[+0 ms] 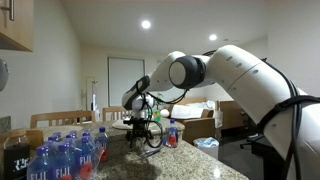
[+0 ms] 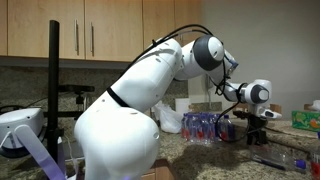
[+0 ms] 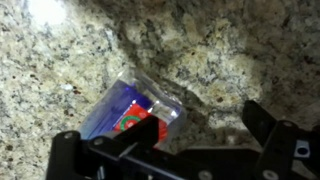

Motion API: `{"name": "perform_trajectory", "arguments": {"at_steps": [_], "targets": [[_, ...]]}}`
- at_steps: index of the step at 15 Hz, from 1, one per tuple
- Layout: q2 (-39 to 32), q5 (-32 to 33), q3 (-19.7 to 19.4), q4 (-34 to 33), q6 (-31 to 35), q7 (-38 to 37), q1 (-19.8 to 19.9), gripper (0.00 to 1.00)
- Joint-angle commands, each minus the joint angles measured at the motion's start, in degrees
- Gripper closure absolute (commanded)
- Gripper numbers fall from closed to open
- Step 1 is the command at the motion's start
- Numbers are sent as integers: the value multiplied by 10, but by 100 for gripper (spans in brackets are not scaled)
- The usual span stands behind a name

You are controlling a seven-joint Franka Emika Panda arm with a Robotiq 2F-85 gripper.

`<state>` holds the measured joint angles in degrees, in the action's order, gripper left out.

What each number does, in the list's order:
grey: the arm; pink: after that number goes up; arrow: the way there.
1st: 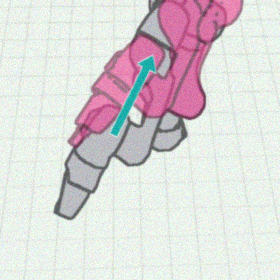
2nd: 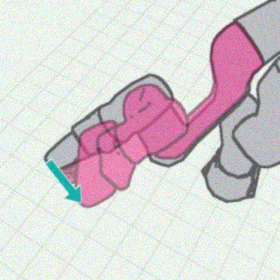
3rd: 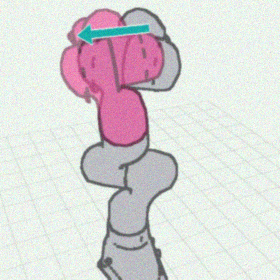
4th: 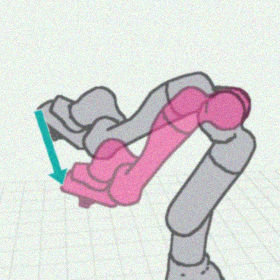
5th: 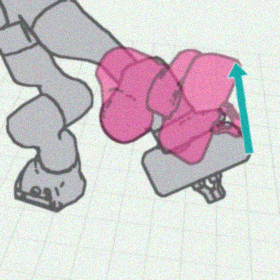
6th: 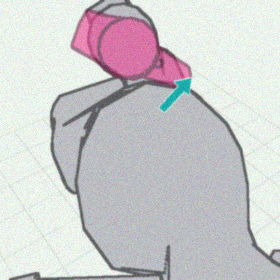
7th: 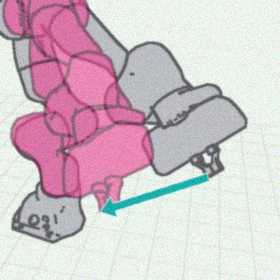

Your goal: Put three bottles of water a step above

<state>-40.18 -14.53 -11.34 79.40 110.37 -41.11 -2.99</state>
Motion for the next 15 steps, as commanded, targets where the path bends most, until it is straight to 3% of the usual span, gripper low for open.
{"name": "perform_trajectory", "arguments": {"at_steps": [1,9,15], "targets": [[92,24,2,137,57,-1,15,0],[223,81,-4,320,80,-7,29,0],[242,83,-4,357,97,-10,43,0]]}}
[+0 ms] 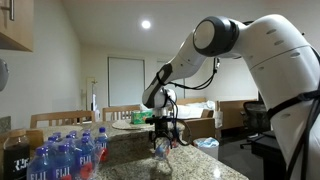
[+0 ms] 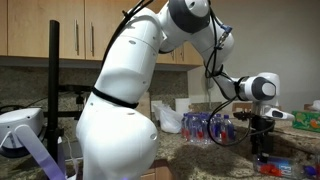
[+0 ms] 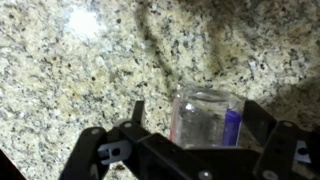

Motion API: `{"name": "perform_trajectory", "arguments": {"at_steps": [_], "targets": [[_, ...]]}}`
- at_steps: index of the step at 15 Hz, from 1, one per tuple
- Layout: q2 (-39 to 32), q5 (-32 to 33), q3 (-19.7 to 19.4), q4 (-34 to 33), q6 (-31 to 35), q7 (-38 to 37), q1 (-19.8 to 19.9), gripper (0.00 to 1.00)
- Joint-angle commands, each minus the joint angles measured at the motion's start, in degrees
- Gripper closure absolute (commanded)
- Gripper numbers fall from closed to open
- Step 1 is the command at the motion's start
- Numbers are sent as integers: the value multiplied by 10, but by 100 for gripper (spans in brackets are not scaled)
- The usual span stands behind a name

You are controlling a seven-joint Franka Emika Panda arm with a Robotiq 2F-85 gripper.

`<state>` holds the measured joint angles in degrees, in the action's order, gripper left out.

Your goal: Put three bottles of water a step above

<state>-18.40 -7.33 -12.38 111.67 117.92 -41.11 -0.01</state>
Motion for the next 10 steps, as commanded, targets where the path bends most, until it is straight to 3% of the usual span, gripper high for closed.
{"name": "perform_trajectory", "arguments": {"at_steps": [1,10], "targets": [[23,8,6,38,26,-12,16,0],[5,-9,6,48,112,-38,30,0]]}}
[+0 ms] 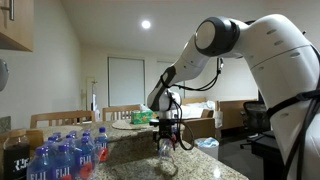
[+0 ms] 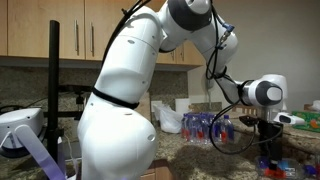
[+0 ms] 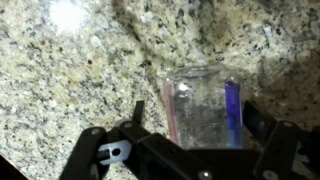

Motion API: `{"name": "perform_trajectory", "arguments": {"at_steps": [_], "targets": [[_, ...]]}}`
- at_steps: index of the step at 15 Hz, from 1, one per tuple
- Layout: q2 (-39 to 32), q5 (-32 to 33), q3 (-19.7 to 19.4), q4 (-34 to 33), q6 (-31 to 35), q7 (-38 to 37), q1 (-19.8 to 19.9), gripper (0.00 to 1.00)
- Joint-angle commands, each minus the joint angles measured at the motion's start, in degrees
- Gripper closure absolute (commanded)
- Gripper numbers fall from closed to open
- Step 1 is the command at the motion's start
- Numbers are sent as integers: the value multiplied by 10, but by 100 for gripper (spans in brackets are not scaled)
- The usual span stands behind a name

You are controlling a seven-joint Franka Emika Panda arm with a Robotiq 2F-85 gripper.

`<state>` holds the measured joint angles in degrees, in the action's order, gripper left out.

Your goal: Put three bottles of water a step above

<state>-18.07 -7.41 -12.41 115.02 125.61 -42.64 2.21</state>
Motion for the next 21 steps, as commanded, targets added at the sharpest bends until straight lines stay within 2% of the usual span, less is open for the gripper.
{"name": "perform_trajectory", "arguments": {"at_steps": [1,8,15,21], "targets": [[-2,-11,7,11,40,-29,9,0],[-22,1,-7,-37,39,-107,13,0],[-99,52,-12,-146,-10,-137,3,0],[-133,105,-29,-181,-53,-150,1,0]]}}
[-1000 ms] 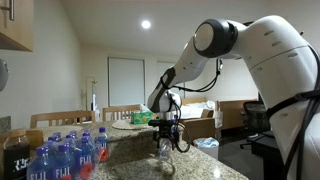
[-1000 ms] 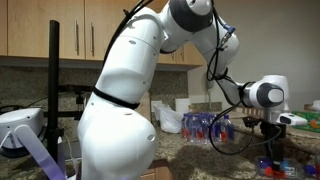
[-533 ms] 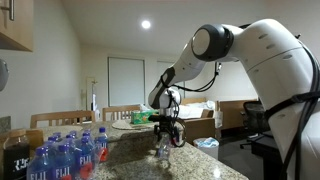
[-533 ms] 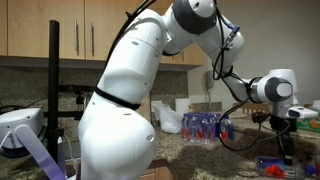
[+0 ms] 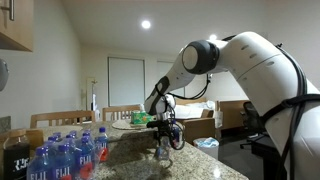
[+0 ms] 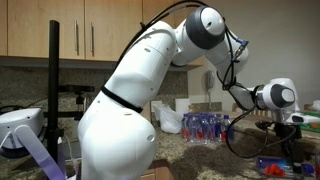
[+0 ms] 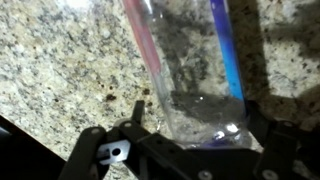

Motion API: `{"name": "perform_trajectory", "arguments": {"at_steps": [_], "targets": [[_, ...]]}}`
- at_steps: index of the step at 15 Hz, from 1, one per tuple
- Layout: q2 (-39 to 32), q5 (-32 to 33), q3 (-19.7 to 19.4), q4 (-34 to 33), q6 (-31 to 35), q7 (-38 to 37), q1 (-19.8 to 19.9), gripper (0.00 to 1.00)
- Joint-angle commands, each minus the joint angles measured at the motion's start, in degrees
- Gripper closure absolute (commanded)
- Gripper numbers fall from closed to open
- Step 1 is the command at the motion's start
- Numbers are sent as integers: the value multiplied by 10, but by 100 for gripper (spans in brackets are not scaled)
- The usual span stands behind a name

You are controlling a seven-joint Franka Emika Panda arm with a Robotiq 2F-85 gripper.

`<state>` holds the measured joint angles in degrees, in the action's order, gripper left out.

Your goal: Put three bottles of water a step above

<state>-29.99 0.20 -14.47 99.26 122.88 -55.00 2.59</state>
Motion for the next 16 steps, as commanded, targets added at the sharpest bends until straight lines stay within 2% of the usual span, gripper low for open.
{"name": "perform_trajectory", "arguments": {"at_steps": [1,2,3,4,8,16], "targets": [[-18,35,-9,-26,-29,-25,-2,0],[-20,41,-9,-31,-38,-22,-3,25],[-22,45,-8,-34,-43,-15,-1,26],[-23,47,-6,-37,-48,-10,0,32],[-33,41,2,-53,-67,0,5,60],[-22,42,5,-49,-75,8,6,71]]}}
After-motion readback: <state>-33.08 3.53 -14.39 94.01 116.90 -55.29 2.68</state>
